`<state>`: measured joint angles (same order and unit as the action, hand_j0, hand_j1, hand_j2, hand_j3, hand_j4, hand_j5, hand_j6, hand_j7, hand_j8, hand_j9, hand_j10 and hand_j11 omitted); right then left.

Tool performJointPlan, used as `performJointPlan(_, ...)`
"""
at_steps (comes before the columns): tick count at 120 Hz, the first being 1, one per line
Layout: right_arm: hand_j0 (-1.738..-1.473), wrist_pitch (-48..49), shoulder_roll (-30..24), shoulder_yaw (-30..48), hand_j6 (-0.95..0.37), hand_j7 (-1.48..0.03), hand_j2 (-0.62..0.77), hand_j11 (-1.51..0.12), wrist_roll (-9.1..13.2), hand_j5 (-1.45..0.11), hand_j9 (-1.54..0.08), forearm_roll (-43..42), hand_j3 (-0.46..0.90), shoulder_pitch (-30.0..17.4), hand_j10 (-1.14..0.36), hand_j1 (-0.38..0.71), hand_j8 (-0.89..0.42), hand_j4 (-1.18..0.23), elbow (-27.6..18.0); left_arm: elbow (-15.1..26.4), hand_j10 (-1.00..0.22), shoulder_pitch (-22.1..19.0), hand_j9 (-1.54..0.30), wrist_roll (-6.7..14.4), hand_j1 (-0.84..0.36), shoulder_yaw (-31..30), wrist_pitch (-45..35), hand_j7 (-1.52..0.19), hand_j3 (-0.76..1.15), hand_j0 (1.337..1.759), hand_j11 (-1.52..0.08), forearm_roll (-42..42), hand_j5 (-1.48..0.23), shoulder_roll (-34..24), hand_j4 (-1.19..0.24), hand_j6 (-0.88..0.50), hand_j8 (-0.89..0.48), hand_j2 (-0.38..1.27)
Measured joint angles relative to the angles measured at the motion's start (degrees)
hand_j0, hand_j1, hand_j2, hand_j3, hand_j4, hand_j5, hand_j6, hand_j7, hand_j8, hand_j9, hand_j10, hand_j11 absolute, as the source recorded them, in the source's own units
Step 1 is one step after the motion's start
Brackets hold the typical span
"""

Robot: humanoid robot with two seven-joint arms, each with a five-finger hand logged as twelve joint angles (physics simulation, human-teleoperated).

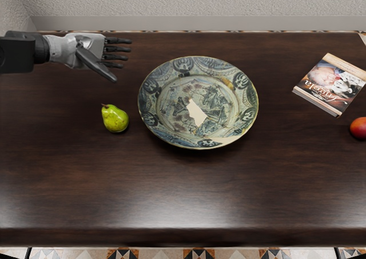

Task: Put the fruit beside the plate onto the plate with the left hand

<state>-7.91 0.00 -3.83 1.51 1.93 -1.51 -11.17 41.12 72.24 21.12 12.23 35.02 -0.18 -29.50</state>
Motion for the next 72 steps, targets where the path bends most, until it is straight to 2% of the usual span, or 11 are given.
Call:
performJointPlan(28,-1.658,0.00,0.00,0.10,-0.03,-0.04,-0.01,-0.04,0.20,-0.04,-0.04,0.00,0.00,-0.12,-0.03,-0.31,-0.03,-0.03,-0.04,-0.03,0.00,-0.54,0.00,0.13,0.35,-0.33,0.00,0.00,0.00,1.658,0.00,0.51,0.00,-0.58,0.00,0.00,0.00,0.00)
performJointPlan(56,-1.658,0.00,0.00,0.13,-0.03,-0.04,-0.01,-0.04,0.32,-0.04,-0.04,0.00,0.00,-0.16,-0.03,-0.31,-0.03,-0.03,-0.07,0.83,0.00,3.32,0.00,0.33,0.35,-0.45,0.00,0.00,0.00,1.658,0.00,17.34,0.00,-0.63,0.00,0.00,0.00,0.00)
performJointPlan(72,-1.658,-0.01,0.00,0.14,-0.03,-0.04,-0.01,-0.04,0.33,-0.04,-0.04,0.00,0.00,-0.16,-0.03,-0.31,-0.03,-0.03,-0.08,1.93,0.00,3.25,0.00,0.44,0.35,-0.53,0.00,0.00,0.00,1.658,0.00,22.72,0.00,-3.29,0.00,0.00,0.00,0.00)
